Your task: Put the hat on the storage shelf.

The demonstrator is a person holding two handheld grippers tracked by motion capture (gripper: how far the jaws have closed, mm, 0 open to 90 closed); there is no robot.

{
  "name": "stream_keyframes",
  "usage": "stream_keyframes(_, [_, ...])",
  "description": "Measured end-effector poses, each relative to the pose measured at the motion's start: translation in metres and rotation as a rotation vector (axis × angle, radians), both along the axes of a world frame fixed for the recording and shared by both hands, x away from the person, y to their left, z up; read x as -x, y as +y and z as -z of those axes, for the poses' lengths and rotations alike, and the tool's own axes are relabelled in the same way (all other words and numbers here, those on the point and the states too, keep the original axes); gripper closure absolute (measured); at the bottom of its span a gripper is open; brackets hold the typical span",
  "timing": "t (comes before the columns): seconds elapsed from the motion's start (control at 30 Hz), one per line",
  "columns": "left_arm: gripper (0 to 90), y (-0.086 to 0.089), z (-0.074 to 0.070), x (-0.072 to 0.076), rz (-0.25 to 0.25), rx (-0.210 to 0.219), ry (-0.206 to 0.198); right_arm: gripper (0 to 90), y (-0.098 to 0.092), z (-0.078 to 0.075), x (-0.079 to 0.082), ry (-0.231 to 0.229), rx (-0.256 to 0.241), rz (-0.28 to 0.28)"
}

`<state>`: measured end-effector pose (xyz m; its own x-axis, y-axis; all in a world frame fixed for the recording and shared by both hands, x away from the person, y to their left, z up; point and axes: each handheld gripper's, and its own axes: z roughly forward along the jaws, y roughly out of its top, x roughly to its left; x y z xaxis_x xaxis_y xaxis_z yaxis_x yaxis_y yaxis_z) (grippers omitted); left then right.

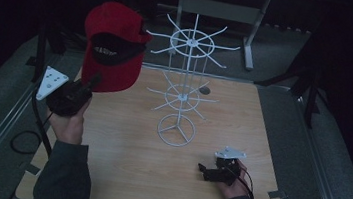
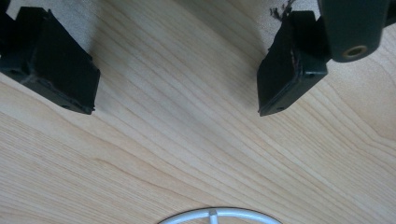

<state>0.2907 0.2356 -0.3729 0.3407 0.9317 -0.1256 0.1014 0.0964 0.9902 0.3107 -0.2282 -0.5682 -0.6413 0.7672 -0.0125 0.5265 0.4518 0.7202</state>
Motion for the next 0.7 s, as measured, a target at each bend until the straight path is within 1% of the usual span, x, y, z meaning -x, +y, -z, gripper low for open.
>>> stream_keyframes(0.23, [85.8,-0.0001,-0.0018,0.0009,0.012,0.022,-0.012,13.1,0.0000,0.0000,0.0000,0.000,0.000,0.000])
stream_keyframes(0.37, [85.8,-0.0017,-0.0028,0.0026,0.023,0.028,-0.026,13.1,0.0000,0.0000,0.0000,0.000,0.000,0.000])
stream_keyframes(0.53, [85.8,-0.0028,-0.0045,0.0038,0.028,0.048,-0.040,13.1,0.0000,0.0000,0.0000,0.000,0.000,0.000])
stream_keyframes(0.7, [85.8,-0.0018,-0.0043,0.0031,0.039,0.063,-0.044,13.1,0.0000,0.0000,0.0000,0.000,0.000,0.000])
